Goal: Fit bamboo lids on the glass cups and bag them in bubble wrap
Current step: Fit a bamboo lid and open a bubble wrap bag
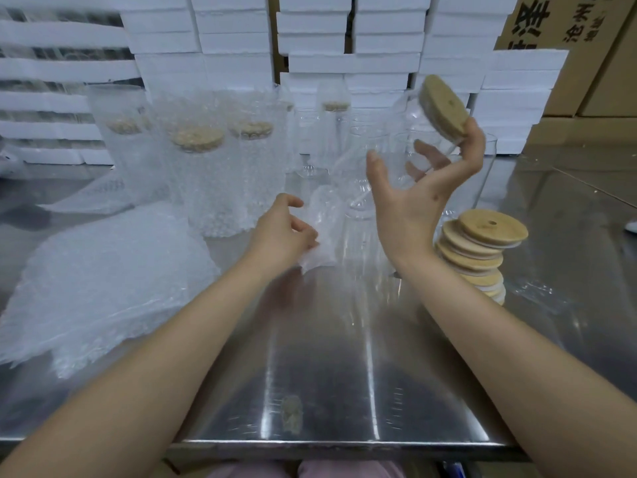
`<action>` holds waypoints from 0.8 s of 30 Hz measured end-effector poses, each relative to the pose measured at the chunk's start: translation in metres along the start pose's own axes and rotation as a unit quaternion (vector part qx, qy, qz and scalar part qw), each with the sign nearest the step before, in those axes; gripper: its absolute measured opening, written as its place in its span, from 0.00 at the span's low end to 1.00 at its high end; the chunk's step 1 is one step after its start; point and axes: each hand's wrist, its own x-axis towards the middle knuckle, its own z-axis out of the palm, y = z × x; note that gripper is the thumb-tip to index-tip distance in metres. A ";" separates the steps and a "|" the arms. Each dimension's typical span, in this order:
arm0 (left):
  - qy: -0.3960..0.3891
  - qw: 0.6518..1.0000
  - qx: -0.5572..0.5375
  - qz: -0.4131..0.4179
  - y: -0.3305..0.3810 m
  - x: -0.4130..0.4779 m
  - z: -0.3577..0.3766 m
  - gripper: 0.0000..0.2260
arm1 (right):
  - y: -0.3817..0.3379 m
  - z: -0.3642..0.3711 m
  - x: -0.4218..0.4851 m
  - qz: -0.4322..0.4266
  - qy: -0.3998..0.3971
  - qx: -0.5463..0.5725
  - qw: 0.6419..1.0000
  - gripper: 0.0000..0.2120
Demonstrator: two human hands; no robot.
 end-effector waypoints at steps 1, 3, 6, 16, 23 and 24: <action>0.010 1.000 -0.024 0.000 -0.001 0.000 0.003 0.14 | -0.004 0.001 0.001 0.017 0.014 0.033 0.999 0.41; 0.017 0.998 -0.053 -0.004 0.001 -0.002 0.006 0.08 | -0.010 0.002 0.003 0.062 0.020 0.113 0.991 0.41; 0.027 0.995 -0.098 -0.008 0.004 -0.004 0.011 0.04 | -0.015 0.007 -0.001 0.142 0.003 0.187 0.972 0.38; -0.021 0.958 -0.267 -0.106 0.012 -0.006 0.002 0.09 | 0.000 0.016 -0.028 0.222 0.006 0.157 0.962 0.36; -0.032 0.920 -0.357 -0.160 0.020 -0.002 -0.003 0.11 | -0.003 0.016 -0.021 0.281 0.019 0.208 0.937 0.33; -0.022 0.927 -0.343 -0.150 0.020 -0.002 -0.004 0.10 | -0.003 0.016 -0.021 0.280 0.018 0.207 0.937 0.33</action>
